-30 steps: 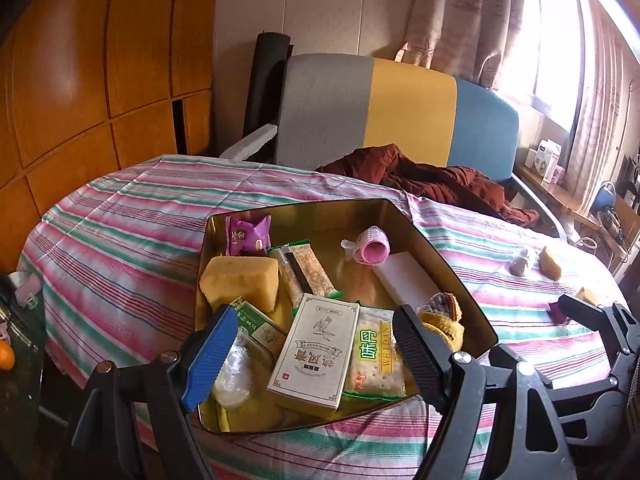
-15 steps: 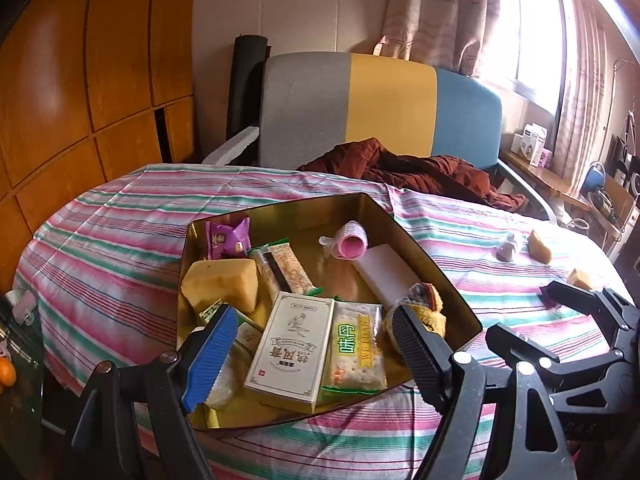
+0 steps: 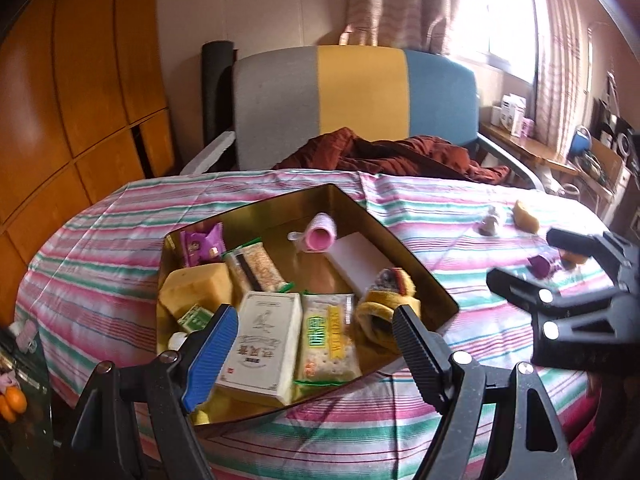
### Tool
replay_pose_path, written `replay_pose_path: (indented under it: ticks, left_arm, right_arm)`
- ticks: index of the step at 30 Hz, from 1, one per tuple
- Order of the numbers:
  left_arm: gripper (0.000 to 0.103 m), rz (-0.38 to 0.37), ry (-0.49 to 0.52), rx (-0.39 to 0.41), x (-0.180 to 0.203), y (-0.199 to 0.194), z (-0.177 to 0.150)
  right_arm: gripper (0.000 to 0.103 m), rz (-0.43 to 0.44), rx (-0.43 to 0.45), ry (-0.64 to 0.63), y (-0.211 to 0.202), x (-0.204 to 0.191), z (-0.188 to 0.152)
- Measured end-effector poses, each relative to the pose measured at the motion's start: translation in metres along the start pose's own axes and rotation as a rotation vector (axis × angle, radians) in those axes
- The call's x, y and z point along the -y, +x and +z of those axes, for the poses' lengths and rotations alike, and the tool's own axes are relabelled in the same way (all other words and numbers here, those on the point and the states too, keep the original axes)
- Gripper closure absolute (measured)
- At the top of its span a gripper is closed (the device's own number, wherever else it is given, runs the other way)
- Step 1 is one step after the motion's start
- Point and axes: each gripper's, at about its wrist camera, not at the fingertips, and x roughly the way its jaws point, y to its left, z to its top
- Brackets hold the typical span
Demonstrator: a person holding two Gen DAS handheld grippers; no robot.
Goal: Organize objects
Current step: 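Withdraw both open tools from the tray toward the remaining items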
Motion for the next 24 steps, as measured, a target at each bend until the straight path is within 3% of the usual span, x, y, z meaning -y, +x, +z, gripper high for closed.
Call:
replay_pose_path:
  ticks: [11,24]
  left_arm:
    - [0.022,-0.037,0.097,-0.004,0.035,0.002,0.005]
    - [0.022,-0.093,0.203,-0.030,0.084,0.017,0.017]
  right_arm:
    - [0.001,-0.113,-0.018,0.076,0.002,0.072,0.006]
    - [0.000,-0.394,0.000,0.332,-0.003,0.234,-0.017]
